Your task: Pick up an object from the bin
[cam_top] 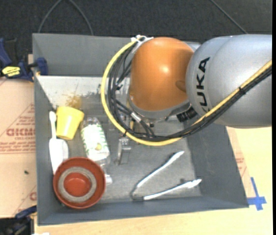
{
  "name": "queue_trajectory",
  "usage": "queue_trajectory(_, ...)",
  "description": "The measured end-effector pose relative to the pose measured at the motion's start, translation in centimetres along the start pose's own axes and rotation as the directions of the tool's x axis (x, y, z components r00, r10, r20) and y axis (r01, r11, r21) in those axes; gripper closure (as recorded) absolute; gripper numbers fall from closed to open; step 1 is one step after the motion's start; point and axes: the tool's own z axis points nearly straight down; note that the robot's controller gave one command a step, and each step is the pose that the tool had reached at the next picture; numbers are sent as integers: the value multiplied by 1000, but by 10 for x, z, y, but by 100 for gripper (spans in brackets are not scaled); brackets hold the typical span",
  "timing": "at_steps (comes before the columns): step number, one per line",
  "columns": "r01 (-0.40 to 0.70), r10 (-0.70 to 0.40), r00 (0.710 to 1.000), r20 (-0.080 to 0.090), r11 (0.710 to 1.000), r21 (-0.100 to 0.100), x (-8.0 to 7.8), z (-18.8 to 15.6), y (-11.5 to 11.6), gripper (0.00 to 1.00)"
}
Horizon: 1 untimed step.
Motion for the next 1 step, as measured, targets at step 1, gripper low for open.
queue_trajectory(1, 62, -62, 998, 7, 998, -3, 43, 132, 41, 0)
